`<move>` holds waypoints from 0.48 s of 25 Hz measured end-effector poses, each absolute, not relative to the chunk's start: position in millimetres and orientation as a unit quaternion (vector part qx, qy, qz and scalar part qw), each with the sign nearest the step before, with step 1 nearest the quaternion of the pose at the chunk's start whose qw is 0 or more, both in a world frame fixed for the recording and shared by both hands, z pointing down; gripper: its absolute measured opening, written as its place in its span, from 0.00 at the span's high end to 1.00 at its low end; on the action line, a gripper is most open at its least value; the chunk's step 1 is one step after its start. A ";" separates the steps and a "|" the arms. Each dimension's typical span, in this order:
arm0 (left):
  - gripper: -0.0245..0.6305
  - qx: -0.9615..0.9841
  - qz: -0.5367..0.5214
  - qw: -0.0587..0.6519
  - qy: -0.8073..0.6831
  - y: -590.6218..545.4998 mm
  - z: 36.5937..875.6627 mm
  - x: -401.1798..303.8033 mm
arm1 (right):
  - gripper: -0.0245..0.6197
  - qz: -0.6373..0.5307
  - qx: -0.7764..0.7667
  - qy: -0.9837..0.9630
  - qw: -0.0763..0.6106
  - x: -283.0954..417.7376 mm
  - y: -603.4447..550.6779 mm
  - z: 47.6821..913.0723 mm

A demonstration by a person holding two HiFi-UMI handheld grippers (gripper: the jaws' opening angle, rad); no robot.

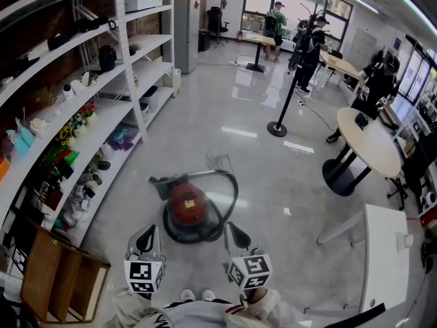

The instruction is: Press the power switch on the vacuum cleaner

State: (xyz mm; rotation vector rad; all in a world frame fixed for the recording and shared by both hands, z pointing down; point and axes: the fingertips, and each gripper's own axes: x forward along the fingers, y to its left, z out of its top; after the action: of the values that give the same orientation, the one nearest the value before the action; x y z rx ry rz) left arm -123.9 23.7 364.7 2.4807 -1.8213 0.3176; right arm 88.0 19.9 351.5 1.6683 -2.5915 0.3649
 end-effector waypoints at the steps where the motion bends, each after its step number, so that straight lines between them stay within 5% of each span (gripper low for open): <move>1: 0.96 0.801 0.103 0.025 -0.589 23.7 365.3 -124.1 | 0.96 0.119 0.538 -0.834 0.020 88.2 19.6 352.5; 12: 0.96 0.799 0.102 0.027 -0.592 17.4 367.3 -119.9 | 0.96 0.121 0.539 -0.834 0.020 94.2 11.9 356.0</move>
State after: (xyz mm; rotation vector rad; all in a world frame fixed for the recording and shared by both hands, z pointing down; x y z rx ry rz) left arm -119.9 17.4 367.3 2.4681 -1.8288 0.3166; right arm 94.2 11.9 356.0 1.6705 -2.5855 0.3752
